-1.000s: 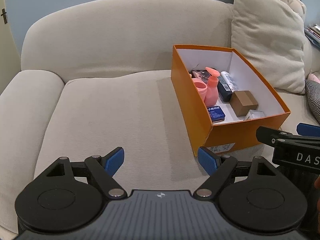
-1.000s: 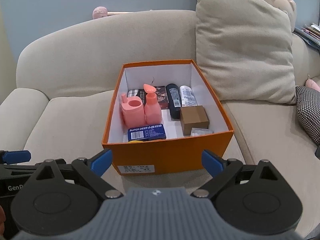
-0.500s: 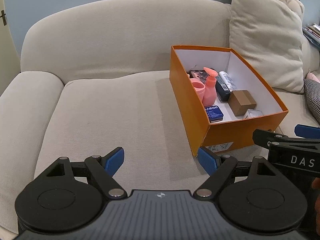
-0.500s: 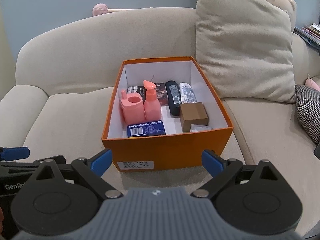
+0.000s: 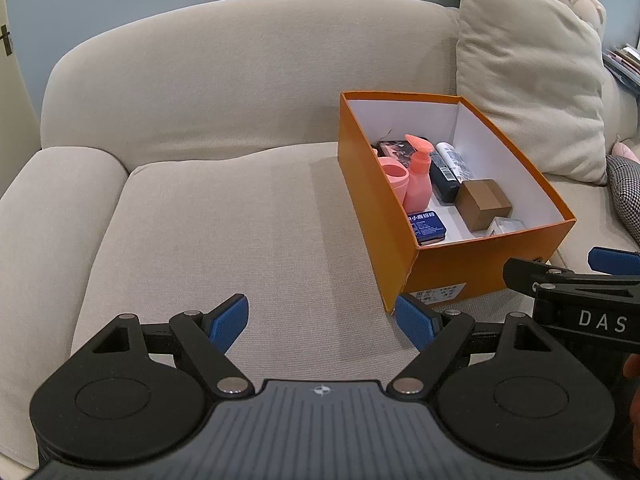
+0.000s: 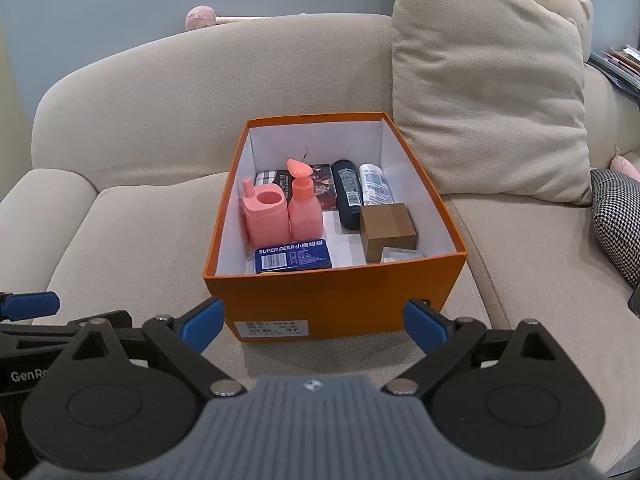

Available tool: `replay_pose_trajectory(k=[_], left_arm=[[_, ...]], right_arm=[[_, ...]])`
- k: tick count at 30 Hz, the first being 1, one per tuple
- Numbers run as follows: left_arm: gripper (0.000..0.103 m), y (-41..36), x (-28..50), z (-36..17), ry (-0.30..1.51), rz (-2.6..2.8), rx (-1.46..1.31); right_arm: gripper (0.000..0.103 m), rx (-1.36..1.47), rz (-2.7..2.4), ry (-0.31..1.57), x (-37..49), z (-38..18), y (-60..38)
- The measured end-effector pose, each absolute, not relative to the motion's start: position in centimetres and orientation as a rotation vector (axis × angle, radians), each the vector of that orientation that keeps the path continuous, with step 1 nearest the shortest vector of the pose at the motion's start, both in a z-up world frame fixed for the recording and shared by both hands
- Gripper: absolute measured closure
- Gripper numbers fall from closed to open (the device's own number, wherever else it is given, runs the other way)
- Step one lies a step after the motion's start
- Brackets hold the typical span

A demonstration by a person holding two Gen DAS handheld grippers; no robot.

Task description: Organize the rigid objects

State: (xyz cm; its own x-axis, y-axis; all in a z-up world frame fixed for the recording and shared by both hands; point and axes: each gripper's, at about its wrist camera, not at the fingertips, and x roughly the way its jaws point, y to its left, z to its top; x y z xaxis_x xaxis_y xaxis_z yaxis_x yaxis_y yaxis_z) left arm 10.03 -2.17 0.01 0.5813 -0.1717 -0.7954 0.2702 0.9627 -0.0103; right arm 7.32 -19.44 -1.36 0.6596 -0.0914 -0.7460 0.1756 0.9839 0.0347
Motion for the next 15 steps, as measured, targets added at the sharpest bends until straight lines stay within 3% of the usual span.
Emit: replay_pose_trajectory(k=[15], left_arm=[[0.006,-2.05,9.99,0.13,0.904,-0.272,0.128]], right_arm=[[0.007,0.103,-0.149,0.837,7.3,-1.32,-19.33]])
